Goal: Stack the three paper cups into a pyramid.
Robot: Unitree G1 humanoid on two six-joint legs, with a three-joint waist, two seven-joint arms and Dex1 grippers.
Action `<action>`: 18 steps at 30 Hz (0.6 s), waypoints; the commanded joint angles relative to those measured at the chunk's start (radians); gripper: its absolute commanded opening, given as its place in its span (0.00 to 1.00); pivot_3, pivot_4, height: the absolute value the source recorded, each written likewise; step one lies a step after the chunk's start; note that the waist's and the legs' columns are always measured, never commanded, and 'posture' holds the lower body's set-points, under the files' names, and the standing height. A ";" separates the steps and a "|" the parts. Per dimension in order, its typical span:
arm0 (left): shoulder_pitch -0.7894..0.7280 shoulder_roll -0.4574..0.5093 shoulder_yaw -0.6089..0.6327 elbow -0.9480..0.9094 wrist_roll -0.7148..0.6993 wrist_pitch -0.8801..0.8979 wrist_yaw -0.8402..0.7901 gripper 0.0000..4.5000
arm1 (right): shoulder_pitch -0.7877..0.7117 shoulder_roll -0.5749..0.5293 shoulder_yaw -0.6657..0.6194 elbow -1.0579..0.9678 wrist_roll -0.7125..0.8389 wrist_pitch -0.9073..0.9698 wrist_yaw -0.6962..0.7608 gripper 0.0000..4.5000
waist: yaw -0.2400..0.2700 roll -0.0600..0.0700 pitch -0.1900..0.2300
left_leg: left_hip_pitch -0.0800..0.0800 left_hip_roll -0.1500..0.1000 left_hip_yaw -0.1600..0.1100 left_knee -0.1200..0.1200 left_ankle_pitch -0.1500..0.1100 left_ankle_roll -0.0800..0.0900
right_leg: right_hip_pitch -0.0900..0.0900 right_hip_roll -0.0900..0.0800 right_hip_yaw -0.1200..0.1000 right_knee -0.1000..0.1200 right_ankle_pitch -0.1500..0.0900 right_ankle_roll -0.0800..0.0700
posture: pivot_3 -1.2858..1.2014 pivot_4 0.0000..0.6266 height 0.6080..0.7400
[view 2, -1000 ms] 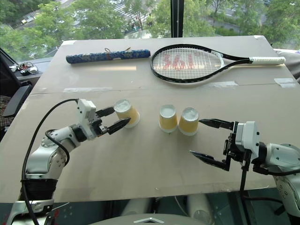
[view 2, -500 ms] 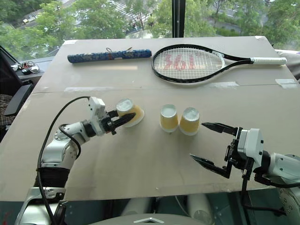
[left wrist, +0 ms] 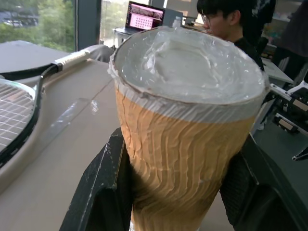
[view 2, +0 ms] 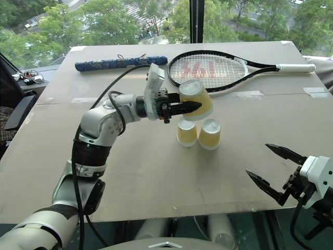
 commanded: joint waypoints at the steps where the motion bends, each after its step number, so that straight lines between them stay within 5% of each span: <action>1: -0.018 -0.020 -0.027 0.005 0.045 -0.044 -0.023 0.44 | 0.035 0.023 -0.052 0.003 -0.005 -0.051 0.005 1.00 | 0.001 0.000 0.000 | 0.000 0.000 0.000 0.000 0.000 0.000 | 0.000 0.000 0.000 0.000 0.000 0.000 | 0.52 0.24 1.00; 9: 0.002 -0.024 -0.077 0.024 0.128 -0.060 -0.032 0.44 | 0.057 0.046 -0.041 -0.010 -0.014 -0.067 -0.007 1.00 | 0.003 0.000 0.000 | 0.000 -0.001 0.000 0.000 0.000 0.000 | 0.000 -0.002 0.001 0.000 0.000 0.000 | 0.52 0.24 1.00; 10: 0.003 -0.017 -0.082 0.021 0.139 -0.065 -0.037 0.61 | 0.057 0.045 -0.040 -0.011 -0.014 -0.066 -0.008 1.00 | 0.003 0.000 0.000 | 0.000 0.000 0.000 0.000 0.000 0.000 | 0.000 -0.002 0.002 0.000 0.000 0.000 | 0.52 0.24 1.00; 14: 0.008 -0.021 -0.057 -0.003 0.144 -0.077 -0.023 0.99 | 0.049 0.039 -0.038 -0.007 -0.012 -0.062 -0.010 1.00 | 0.003 0.001 0.000 | 0.000 0.000 0.000 0.000 0.000 0.000 | 0.000 -0.003 0.003 0.000 0.000 0.000 | 0.52 0.24 1.00; 18: 0.027 0.006 0.005 -0.089 0.105 -0.040 0.000 0.99 | 0.017 0.026 -0.020 0.007 -0.022 -0.054 -0.018 1.00 | 0.002 0.001 0.000 | 0.000 0.000 0.000 0.000 0.000 0.000 | 0.000 -0.003 0.003 0.000 0.000 0.000 | 0.52 0.24 1.00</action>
